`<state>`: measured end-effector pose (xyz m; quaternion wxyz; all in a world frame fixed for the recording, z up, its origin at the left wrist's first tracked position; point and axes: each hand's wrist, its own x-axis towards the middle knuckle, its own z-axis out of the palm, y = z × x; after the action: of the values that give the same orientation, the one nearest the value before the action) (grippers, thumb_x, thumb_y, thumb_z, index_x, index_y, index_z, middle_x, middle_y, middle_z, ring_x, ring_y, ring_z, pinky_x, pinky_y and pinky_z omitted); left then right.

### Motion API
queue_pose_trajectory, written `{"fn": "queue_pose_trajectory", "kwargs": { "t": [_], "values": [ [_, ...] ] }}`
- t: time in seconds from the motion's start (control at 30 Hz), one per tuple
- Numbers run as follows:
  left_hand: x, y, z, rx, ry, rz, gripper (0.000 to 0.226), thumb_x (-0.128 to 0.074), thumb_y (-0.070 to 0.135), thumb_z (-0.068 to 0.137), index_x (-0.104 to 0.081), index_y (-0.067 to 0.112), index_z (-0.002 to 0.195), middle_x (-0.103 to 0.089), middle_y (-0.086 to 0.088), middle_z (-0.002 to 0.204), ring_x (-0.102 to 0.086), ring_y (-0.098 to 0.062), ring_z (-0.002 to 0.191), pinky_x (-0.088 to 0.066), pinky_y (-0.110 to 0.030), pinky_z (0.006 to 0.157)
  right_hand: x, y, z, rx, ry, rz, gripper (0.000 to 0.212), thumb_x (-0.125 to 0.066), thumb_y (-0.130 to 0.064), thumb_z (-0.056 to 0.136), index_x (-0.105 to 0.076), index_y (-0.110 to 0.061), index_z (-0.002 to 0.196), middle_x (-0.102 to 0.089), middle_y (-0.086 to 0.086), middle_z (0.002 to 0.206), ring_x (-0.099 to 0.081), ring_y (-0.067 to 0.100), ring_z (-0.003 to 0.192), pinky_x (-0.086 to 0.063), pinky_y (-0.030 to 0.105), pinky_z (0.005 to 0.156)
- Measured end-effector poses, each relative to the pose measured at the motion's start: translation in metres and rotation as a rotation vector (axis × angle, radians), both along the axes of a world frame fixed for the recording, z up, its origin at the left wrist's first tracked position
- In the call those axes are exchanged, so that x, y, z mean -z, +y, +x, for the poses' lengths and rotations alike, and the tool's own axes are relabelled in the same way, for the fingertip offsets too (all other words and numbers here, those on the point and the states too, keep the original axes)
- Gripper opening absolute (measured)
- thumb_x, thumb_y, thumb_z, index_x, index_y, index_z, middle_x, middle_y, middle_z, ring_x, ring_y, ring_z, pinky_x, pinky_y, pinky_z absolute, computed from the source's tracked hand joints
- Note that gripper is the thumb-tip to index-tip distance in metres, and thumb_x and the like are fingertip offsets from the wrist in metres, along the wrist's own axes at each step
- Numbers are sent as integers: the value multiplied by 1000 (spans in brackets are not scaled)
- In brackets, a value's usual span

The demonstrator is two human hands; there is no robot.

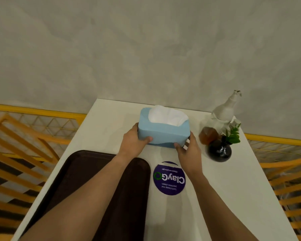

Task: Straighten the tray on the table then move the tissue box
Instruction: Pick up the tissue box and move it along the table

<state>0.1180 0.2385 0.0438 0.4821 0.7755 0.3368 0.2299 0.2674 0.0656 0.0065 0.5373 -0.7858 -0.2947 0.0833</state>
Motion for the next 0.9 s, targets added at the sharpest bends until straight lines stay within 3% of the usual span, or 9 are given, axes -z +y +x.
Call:
{"fn": "queue_pose_trajectory", "kwargs": {
  "t": [0.1, 0.2, 0.27, 0.33, 0.4, 0.57, 0.77, 0.9],
  "values": [
    [-10, 37, -26, -5, 18, 31, 62, -79, 34, 82, -53, 20, 136, -59, 12, 113, -56, -9, 97, -43, 0, 62, -7, 36, -20, -22, -17, -9, 60, -70, -29, 94, -39, -41, 143, -52, -33, 124, -54, 1, 113, -46, 9, 86],
    [-19, 75, -51, -11, 24, 55, 62, -78, 36, 82, -53, 19, 136, -62, 10, 117, -57, -9, 98, -41, -4, 62, -14, 72, -37, -39, -29, -22, 62, -70, -31, 94, -39, -34, 147, -51, -26, 124, -53, -2, 103, -39, -5, 66],
    [-22, 98, -66, -6, 23, 74, 63, -78, 38, 83, -52, 20, 137, -63, 8, 121, -56, -8, 98, -42, -4, 61, -18, 95, -48, -41, -54, -20, 62, -70, -33, 94, -39, -30, 148, -50, -21, 125, -53, 0, 102, -38, -6, 65],
    [-23, 120, -79, -3, 21, 82, 62, -76, 39, 84, -51, 20, 138, -64, 4, 126, -57, -10, 101, -44, -7, 70, -20, 118, -59, -43, -54, -5, 63, -70, -35, 94, -39, -27, 148, -51, -20, 125, -54, 2, 102, -38, -6, 65],
    [-22, 141, -91, -6, 24, 85, 61, -75, 39, 86, -50, 19, 138, -64, 0, 130, -61, -17, 108, -47, -21, 82, -21, 139, -71, -47, -47, -1, 63, -69, -37, 94, -39, -26, 148, -51, -19, 125, -54, 3, 102, -38, -6, 65],
    [-18, 187, -111, 12, 26, 68, 60, -75, 36, 86, -51, 15, 138, -65, -5, 129, -62, -25, 113, -53, -42, 94, -14, 183, -92, -32, -37, -12, 65, -70, -40, 93, -39, -27, 148, -51, -20, 124, -55, 2, 102, -38, -6, 64],
    [5, 217, -120, 6, 12, 10, 61, -74, 32, 87, -50, 14, 140, -64, -5, 131, -59, -22, 114, -47, -29, 85, 1, 219, -101, -47, -33, -35, 66, -69, -47, 91, -41, -28, 147, -50, -30, 116, -55, -11, 86, -38, -5, 65],
    [17, 234, -116, -12, 2, 15, 61, -73, 31, 89, -49, 14, 142, -62, -4, 133, -54, -13, 108, -42, -22, 82, 12, 238, -95, -54, -22, -68, 67, -69, -47, 91, -41, -25, 147, -52, -20, 121, -55, 1, 97, -39, -5, 63]
  ]
}}
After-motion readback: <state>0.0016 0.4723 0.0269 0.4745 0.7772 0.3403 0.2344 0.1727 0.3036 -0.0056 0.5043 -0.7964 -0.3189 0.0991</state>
